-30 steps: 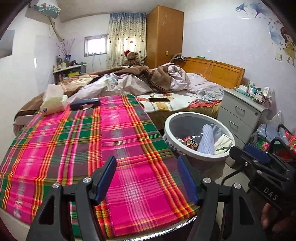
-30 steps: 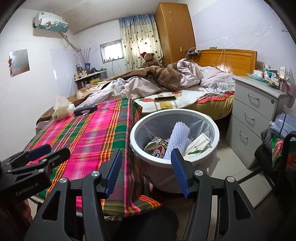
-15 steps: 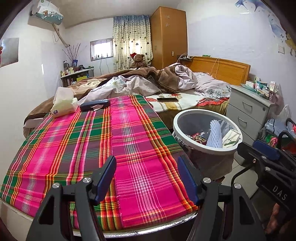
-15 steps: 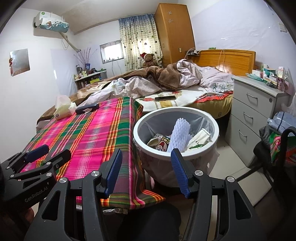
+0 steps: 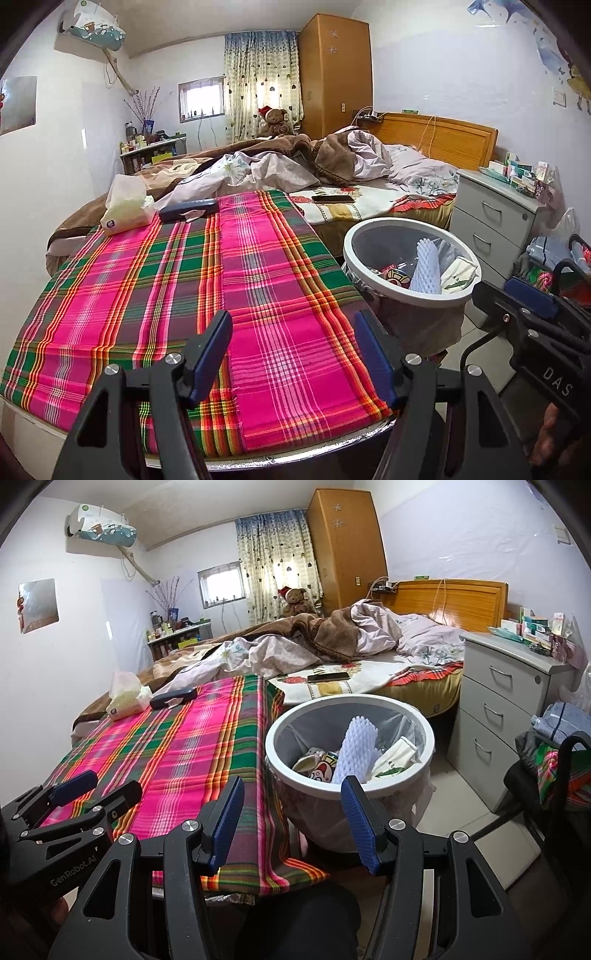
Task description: Collect trash
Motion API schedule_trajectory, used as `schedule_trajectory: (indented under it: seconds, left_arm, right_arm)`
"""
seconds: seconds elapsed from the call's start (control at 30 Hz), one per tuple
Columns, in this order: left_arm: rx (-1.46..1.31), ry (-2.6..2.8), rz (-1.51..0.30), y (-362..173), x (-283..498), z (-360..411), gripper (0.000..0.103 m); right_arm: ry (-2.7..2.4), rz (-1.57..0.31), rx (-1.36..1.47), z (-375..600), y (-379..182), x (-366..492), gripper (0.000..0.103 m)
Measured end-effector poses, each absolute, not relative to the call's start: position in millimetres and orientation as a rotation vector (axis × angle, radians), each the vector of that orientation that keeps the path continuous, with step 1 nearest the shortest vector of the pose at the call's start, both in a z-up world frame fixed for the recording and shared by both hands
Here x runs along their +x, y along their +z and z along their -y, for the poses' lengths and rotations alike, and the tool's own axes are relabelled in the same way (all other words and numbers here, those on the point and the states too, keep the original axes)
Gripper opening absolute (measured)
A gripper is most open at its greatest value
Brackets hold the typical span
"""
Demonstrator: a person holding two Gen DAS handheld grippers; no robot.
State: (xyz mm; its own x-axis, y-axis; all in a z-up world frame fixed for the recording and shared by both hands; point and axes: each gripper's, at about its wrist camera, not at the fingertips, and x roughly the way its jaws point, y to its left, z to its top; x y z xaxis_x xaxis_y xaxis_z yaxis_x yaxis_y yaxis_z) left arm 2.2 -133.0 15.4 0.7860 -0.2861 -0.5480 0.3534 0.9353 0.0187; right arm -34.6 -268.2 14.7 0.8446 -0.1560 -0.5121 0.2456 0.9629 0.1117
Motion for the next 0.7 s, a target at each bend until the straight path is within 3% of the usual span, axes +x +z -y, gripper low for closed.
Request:
schedule_trajectory:
  seconds: [0.7]
  left_arm:
    - [0.121,-0.344,-0.564,18.7,1.6,132.1,0.070]
  right_arm:
    - [-0.212,-0.520,0.180,267.5,15.7,-35.9,0.056]
